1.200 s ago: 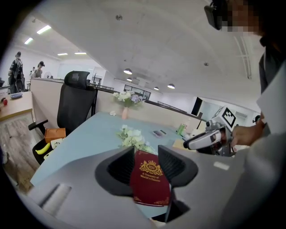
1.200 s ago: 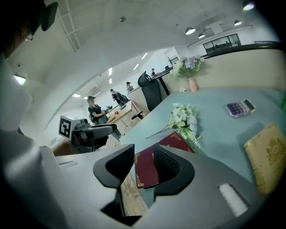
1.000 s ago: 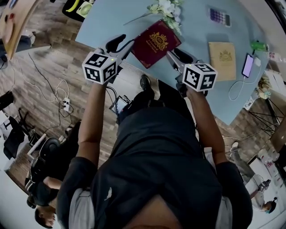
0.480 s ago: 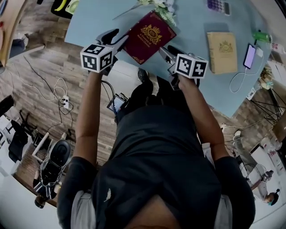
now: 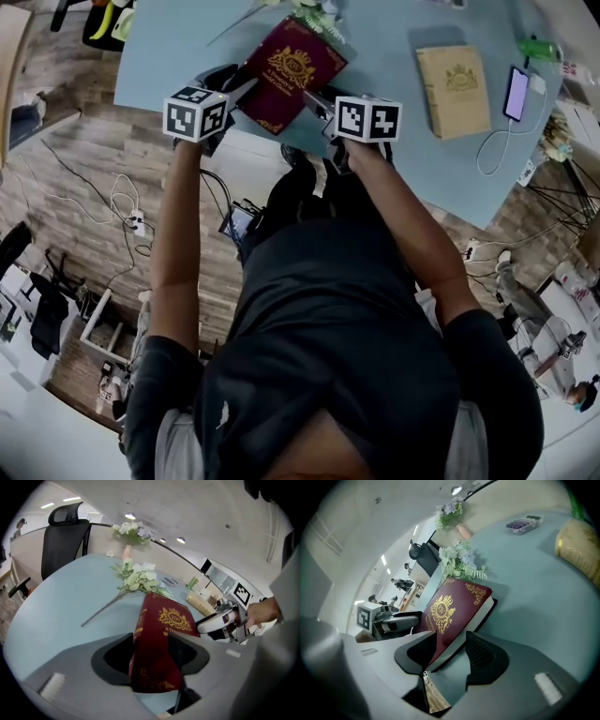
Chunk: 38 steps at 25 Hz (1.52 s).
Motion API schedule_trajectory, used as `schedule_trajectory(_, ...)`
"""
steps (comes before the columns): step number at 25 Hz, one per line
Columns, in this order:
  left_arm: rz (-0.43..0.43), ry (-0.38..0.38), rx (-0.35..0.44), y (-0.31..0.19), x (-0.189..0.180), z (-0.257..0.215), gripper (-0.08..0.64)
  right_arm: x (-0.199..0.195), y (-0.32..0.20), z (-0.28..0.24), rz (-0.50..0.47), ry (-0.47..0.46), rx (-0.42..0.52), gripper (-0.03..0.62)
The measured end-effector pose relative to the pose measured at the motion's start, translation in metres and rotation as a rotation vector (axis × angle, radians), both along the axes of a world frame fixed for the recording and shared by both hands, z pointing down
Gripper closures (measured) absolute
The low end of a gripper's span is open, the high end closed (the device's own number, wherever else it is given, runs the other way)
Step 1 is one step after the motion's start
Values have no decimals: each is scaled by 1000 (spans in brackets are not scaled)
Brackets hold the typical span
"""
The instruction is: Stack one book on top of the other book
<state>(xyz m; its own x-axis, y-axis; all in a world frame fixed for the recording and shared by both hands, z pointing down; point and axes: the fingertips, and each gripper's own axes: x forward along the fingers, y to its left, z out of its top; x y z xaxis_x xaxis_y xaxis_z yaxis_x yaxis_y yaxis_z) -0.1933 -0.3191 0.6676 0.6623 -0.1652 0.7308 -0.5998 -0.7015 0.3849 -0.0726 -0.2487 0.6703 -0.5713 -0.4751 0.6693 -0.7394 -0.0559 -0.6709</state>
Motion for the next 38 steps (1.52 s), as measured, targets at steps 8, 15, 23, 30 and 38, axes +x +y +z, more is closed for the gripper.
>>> schedule_trajectory(8,-45,0,-12,-6,-1,9,299,-2,-3,8,41,-6,8,430)
schedule_trajectory(15,-21,-37,-21,7,0,6,311,8,-1,3,92,-5,11,474)
schedule_trajectory(23,-80,-60,142,35,15,-24,311,30,12,-25,161,39,79,497)
schedule_trajectory(30,-96,-16,188,52,35,-54,313,52,25,-61,202,83,164,500)
schedule_trajectory(38,-56,44,246,74,63,-89,313,80,45,-104,274,124,257,503)
